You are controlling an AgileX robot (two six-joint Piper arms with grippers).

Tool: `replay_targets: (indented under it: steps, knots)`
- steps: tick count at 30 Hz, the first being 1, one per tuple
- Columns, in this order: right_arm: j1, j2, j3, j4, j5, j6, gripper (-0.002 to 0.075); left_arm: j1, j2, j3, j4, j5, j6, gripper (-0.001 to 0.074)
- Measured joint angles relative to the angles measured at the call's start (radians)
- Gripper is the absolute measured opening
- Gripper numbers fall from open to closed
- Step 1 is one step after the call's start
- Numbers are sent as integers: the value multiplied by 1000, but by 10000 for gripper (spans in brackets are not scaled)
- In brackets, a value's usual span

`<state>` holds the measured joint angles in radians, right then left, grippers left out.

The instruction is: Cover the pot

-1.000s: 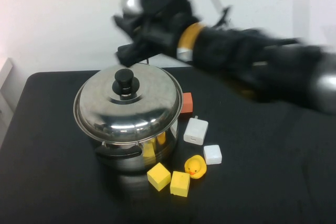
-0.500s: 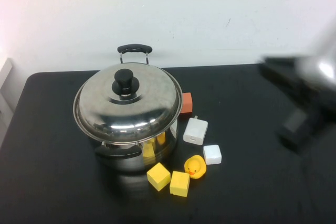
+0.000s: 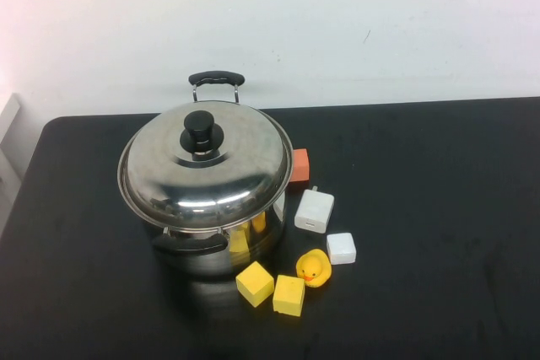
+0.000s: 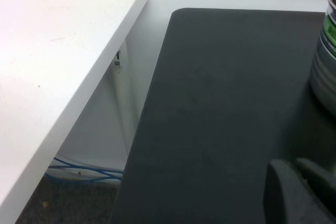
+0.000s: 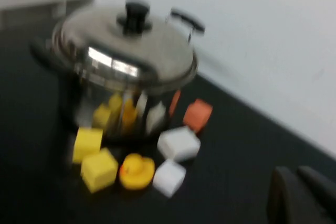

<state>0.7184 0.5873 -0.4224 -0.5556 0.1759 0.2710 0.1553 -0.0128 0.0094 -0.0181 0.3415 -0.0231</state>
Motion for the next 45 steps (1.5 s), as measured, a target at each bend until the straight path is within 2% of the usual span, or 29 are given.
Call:
replay_targets:
  steps: [4,8,10,14,18,21,26,30,34,45]
  knots:
    - [-46,-104,122,166,-12,-144,0,0,0,0,0,0,0,-1]
    - [-156,-230,252,370,-92,-377,0,0,0,0,0,0,0,-1]
    - [-234,-303,299,452,-103,-461,0,0,0,0,0,0,0,-1]
    - [-451,-425,390,556,-112,-565,0,0,0,0,0,0,0,-1]
    - [-670,-515,447,623,-99,-592,0,0,0,0,0,0,0,-1]
    - [-770,-563,449,647,-37,-595,0,0,0,0,0,0,0,-1]
    - [-807,-598,449,656,105,-591,0,0,0,0,0,0,0,-1]
    - [-809,-600,445,604,159,-504,-1,0,0,0,0,0,0,-1]
    - [-810,-600,440,556,175,-448,-1,0,0,0,0,0,0,-1]
    - [-810,-600,440,543,177,-498,-1,0,0,0,0,0,0,-1]
